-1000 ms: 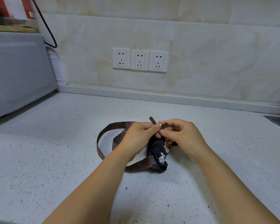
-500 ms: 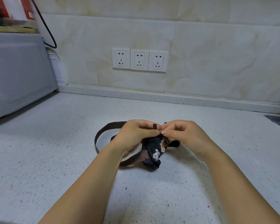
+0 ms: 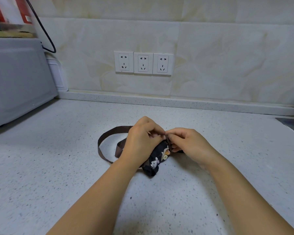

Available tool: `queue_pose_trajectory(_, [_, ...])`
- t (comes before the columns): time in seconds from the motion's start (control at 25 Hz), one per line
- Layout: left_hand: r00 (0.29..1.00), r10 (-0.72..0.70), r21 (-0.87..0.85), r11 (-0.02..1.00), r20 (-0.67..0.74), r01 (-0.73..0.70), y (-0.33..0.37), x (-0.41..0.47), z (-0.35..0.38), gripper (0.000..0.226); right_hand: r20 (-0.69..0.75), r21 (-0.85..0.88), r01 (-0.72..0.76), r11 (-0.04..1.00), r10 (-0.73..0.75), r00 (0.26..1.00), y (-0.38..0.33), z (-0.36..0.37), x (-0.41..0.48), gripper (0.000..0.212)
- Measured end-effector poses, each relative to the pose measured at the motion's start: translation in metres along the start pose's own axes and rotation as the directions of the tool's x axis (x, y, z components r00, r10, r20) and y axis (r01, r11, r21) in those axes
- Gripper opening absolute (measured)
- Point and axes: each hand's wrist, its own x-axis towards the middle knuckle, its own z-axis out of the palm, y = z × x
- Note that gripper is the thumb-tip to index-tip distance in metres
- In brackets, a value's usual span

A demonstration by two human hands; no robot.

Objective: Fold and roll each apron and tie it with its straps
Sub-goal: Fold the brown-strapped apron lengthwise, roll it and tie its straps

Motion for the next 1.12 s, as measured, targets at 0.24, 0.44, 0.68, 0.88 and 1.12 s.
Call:
queue_pose_trajectory(0.24, [0.999, -0.050, -0.020, 0.999, -0.001, 0.050, -0.006, 0.002, 0.000, 0.009, -0.007, -0.020, -0.048, 0.999, 0.048, 0.999, 0.000, -0.003, 0.001, 0.017])
queue_pose_trajectory(0.44, [0.997, -0.071, -0.061, 0.996, 0.018, 0.072, -0.008, 0.002, -0.001, 0.009, 0.055, -0.069, -0.016, 0.997, 0.020, 0.998, -0.004, -0.005, -0.004, 0.019])
queue_pose_trajectory(0.68, [0.973, -0.200, -0.142, 0.966, 0.117, 0.216, -0.006, 0.002, -0.005, 0.005, -0.028, -0.272, -0.090, 0.958, 0.086, 0.996, -0.009, 0.000, -0.004, 0.028])
queue_pose_trajectory(0.88, [0.872, -0.475, -0.282, 0.826, 0.121, 0.489, -0.011, 0.010, -0.017, 0.013, 0.061, -0.452, -0.035, 0.891, 0.071, 0.996, -0.006, -0.024, -0.005, 0.028])
queue_pose_trajectory(1.12, [0.828, -0.517, -0.231, 0.797, 0.216, 0.558, -0.018, 0.008, -0.022, 0.008, 0.074, -0.300, -0.137, 0.944, 0.167, 0.983, 0.010, -0.029, -0.003, 0.025])
